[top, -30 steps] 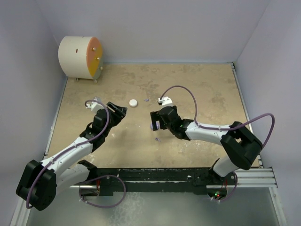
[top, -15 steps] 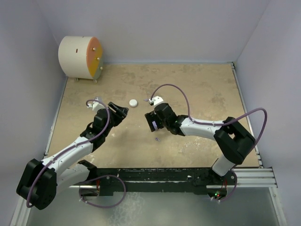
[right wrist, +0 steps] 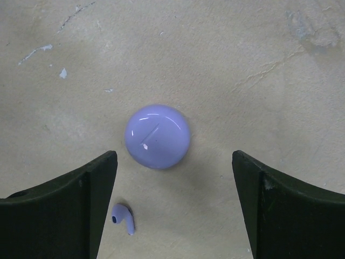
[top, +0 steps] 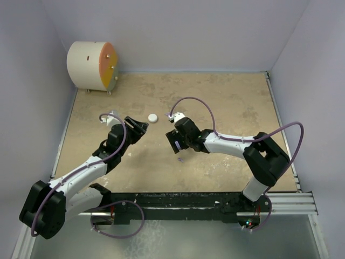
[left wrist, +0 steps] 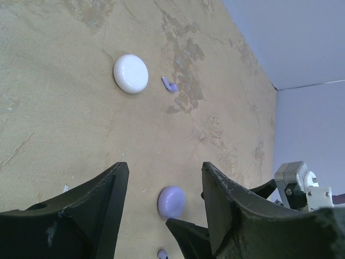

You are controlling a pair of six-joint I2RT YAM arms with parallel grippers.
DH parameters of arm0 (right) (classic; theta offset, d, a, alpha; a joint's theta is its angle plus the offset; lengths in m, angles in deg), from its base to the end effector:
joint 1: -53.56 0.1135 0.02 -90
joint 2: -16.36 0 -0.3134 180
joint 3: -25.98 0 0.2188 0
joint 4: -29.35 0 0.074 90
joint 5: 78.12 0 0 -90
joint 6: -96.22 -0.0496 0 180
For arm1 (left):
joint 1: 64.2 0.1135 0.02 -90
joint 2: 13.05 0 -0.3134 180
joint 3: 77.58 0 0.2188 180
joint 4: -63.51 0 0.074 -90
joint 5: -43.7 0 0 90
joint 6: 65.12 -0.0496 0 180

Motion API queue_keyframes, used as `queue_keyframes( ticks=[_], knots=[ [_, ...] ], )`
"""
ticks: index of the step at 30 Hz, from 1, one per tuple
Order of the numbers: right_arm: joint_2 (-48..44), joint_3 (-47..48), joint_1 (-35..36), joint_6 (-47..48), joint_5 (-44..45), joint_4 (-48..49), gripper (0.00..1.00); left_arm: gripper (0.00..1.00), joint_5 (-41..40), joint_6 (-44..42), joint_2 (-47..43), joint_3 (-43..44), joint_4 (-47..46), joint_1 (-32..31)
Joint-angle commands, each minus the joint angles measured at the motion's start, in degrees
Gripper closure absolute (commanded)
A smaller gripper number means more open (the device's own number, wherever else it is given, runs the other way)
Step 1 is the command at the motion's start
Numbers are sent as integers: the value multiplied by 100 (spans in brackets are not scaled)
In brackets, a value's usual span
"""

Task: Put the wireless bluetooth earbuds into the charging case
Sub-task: Pick up the charging case at the center of the board.

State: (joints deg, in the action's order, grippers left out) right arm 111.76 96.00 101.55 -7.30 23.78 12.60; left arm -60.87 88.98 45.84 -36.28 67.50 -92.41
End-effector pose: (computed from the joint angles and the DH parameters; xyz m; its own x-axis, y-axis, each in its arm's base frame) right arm 0.2338 0.2443 0.2495 -0.5826 -0.3050 -0.7534 -0.5024 0.8637 0.0389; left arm 0.1646 -0.0741 0.2708 -0.3677 -0.7907 -0.4894 -0.1818 0.5772 -0.7961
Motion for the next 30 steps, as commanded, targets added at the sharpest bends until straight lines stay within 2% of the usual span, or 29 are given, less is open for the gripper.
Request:
queue_keyframes(
  ticks=[1,10,22,30],
  knots=[
    [-80,205,27,-57,-42,-320,12,45,86,73,33,-66,-379,-28],
    [247,353,27,195,-127,-467,16,45,111,75,19,-78,-381,-29],
    [554,522,28,444,-234,-557,29,45,72,75,22,-92,-364,-28],
    [691,583,27,532,-288,-557,33,45,85,60,53,-95,-389,-28]
  ],
)
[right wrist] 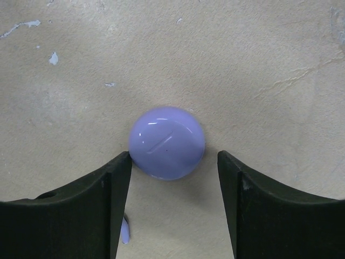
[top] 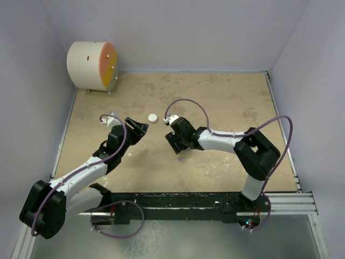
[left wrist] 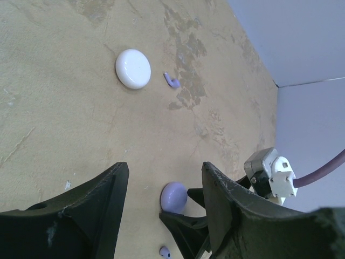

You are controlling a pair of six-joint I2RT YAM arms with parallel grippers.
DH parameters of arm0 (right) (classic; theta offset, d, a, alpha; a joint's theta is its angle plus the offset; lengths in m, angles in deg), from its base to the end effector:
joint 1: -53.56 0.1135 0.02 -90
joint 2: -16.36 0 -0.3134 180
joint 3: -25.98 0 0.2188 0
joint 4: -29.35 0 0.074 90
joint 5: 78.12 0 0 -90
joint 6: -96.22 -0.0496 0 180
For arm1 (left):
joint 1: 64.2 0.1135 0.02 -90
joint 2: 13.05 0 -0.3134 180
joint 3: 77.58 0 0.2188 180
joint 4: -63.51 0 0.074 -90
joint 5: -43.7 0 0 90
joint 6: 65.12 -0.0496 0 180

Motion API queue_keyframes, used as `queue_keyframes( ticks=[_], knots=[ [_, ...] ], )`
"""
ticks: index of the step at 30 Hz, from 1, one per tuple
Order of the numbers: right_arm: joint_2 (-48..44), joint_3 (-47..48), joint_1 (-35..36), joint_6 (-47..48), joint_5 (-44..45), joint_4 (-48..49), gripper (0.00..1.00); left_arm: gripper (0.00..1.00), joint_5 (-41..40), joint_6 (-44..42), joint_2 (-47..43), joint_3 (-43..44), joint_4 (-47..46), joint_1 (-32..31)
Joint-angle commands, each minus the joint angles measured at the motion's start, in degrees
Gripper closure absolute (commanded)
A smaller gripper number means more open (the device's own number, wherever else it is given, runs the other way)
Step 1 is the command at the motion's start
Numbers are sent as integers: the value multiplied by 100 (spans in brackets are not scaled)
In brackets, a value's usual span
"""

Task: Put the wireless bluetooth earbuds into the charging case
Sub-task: Pick up the charging case at the center of the board.

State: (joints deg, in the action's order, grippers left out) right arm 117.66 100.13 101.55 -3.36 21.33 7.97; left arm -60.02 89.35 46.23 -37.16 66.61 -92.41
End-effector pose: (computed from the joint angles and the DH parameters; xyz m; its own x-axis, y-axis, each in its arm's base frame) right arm 0.2453 0.2602 0.2289 -0.6044 -0.4257 -0.6735 -0.5675 0.8233 -0.0111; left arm 0.1644 -0.0748 0.2665 -0.3815 -0.7901 -0.4797 -0.1830 0.5733 -0.7987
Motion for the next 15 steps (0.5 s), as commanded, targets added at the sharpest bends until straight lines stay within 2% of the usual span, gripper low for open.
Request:
queue_keyframes(
  ticks=[1,5,15],
  knots=[
    [112,177,27,146,-48,-90,33,45,0,24,11,-8,-301,-32],
    [156,196,31,165,-98,-114,34,45,0,20,28,16,-297,-27],
    [257,245,27,181,-369,-35,47,45,1,17,39,14,-318,-27]
  ],
)
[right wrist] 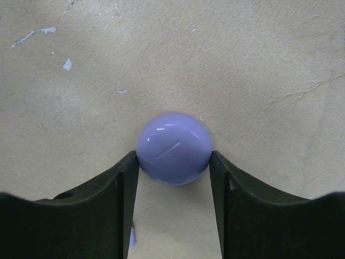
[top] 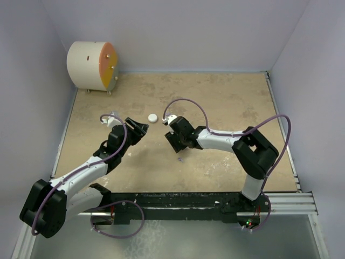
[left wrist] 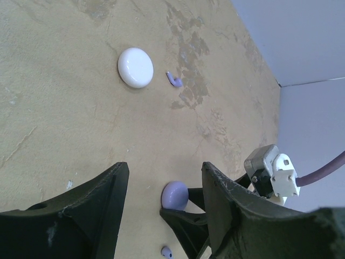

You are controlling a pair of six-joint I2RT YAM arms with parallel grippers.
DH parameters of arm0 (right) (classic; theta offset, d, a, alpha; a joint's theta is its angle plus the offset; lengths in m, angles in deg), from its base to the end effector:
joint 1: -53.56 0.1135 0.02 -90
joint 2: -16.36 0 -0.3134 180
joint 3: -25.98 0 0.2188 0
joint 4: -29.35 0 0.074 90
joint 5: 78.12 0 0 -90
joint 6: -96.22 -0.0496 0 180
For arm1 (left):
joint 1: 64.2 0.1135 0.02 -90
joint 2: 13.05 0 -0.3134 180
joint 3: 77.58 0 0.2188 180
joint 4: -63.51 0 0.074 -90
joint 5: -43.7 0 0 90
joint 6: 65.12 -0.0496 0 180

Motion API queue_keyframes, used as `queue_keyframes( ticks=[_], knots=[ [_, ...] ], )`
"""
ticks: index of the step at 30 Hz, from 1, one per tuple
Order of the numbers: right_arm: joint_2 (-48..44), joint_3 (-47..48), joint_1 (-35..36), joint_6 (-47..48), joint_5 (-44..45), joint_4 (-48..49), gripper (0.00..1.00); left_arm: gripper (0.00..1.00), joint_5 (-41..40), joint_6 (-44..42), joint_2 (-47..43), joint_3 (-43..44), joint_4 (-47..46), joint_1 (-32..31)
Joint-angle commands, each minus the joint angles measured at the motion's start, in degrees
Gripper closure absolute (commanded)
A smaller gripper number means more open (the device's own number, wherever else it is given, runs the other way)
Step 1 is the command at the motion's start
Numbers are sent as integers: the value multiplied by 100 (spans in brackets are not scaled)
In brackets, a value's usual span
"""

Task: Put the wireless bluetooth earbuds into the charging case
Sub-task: Pick up the charging case at the center of the board.

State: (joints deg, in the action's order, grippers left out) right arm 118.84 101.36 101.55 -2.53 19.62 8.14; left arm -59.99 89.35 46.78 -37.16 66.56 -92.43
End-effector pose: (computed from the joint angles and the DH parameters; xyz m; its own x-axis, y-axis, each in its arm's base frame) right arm 0.2488 0.2663 0.2279 -0.5968 -0.4374 -0.6727 -0.5924 0.8056 0.0018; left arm 0.1657 -0.0756 0.2651 -0.3859 -0.7879 -0.4799 -0.1887 0.5766 -0.7949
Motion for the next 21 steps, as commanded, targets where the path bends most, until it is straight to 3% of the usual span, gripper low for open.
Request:
queue_keyframes(
  ticks=[1,11,21],
  knots=[
    [158,142,27,94,-223,-34,48,45,-2,19,-10,15,-318,-25],
    [261,200,28,-150,-416,631,70,45,277,275,119,-166,-791,-25],
    [124,-161,29,-697,-1111,2476,74,47,-35,1426,254,-1605,-3307,-29]
  ],
)
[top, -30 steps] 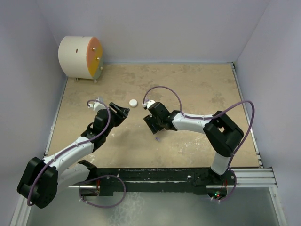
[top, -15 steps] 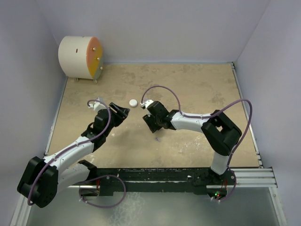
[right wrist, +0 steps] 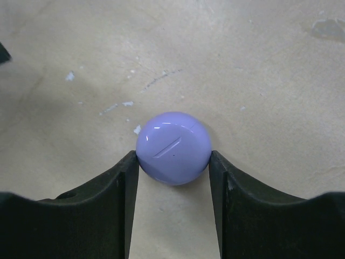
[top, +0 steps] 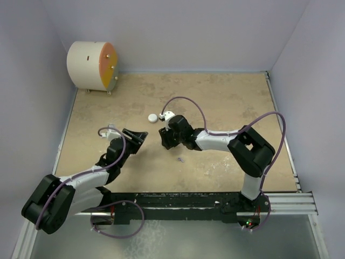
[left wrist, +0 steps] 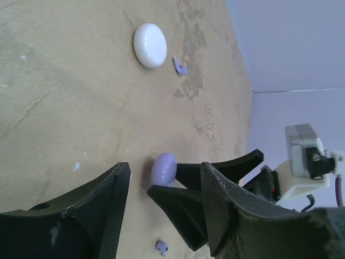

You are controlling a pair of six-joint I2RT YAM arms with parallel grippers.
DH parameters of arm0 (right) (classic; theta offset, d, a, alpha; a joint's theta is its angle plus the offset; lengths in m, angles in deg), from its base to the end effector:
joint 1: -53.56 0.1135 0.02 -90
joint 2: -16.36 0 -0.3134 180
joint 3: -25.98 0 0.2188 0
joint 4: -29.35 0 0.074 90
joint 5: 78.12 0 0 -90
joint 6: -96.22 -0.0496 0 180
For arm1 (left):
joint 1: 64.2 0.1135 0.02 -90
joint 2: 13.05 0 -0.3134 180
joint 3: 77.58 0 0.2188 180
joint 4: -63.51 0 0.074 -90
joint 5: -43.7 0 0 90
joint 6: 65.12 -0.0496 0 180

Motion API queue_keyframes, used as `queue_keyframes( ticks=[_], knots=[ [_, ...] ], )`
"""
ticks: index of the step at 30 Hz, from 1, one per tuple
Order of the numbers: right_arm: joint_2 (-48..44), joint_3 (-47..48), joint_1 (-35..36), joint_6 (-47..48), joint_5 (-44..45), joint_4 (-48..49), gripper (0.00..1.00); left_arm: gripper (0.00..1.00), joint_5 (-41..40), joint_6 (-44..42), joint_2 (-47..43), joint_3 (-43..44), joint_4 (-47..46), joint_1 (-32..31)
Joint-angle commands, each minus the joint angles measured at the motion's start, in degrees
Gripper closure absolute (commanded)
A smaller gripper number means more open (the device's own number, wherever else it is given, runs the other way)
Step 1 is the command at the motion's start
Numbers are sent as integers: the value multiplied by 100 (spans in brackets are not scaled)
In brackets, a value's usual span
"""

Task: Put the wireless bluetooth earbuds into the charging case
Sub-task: Pick up the charging case at the center of the board.

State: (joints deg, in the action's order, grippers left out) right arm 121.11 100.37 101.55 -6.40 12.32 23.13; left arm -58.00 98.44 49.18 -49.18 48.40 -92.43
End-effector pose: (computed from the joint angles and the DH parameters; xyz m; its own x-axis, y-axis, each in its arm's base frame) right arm 0.2598 0.2879 0.2323 -0.5506 -0.2849 -0.7846 -0.6339 0.7543 0.1710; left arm 0.1561 -0.0724 0.2297 -0.3620 -0.8716 -0.3305 -0.1880 0.4155 -0.8900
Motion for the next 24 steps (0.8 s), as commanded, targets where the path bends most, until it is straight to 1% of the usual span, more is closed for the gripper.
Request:
queue_keyframes(
  ticks=[1,6,18,24],
  knots=[
    [-124,-95,27,-344,-451,1120,74,47,-274,519,12,-444,-1562,-30],
    [-228,-133,29,-461,-639,1434,74,47,-269,463,212,-558,-2014,-34],
    [-476,-37,27,-496,-1094,1579,75,52,230,621,1720,-548,-3882,-73],
    [-542,4,27,-478,-1199,1545,75,53,359,536,1910,-487,-4178,-116]
  ],
)
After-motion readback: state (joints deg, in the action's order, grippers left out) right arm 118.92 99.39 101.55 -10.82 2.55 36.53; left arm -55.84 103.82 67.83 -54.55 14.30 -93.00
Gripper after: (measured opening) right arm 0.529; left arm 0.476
